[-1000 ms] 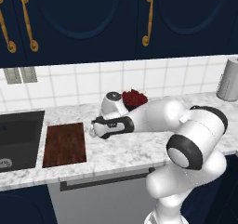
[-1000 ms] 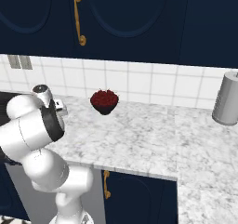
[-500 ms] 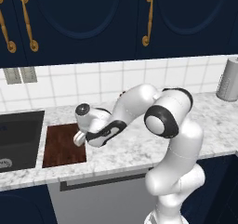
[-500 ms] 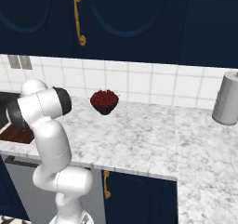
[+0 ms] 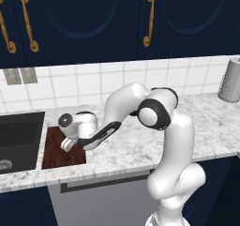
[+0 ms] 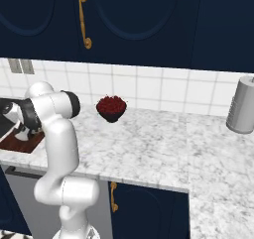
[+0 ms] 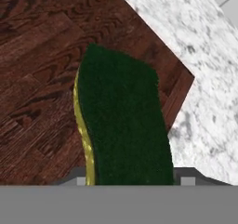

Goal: Pick up the sponge from the counter and clean the cutting board by briefly scrubbing or pressing down on the cutting board. Once finished, release the sponge.

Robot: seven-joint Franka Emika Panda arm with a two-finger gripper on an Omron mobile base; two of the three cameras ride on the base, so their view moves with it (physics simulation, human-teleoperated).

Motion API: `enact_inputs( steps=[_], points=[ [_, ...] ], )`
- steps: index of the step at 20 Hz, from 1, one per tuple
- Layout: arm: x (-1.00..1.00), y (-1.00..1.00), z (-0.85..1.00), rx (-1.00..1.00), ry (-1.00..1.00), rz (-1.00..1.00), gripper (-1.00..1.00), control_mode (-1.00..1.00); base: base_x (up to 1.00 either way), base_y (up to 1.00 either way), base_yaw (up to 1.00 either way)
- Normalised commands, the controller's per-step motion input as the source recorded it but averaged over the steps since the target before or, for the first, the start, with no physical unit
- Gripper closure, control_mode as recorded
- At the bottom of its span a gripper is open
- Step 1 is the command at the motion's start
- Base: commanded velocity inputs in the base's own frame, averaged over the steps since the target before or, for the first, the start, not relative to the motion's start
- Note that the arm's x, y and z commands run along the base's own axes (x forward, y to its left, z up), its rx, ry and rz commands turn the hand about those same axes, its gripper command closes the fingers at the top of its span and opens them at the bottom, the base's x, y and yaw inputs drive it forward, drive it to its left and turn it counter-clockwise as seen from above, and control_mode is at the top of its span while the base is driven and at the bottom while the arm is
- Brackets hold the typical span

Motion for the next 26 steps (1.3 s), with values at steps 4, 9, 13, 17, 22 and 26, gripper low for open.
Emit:
enact_inputs(
  steps=[4,9,13,17,22,26],
  points=[
    [0.07,0.00,-0.03,0.01,0.00,0.00,1.00,-1.00,0.00,0.00,0.00],
    [0.22,-0.02,-0.04,0.00,-0.03,0.00,1.00,-1.00,0.00,0.00,0.00],
    [0.03,0.00,0.00,0.00,-0.14,-0.01,1.00,-1.00,0.00,0.00,0.00],
    [0.07,0.00,0.00,0.00,-0.16,-0.01,1.00,-1.00,0.00,0.00,0.00],
    [0.00,-0.07,0.00,0.02,-0.15,0.00,1.00,-1.00,0.00,0.00,0.00],
    [-0.53,-0.01,-0.02,0.13,0.00,0.01,1.00,-1.00,0.00,0.00,0.00]
  ],
)
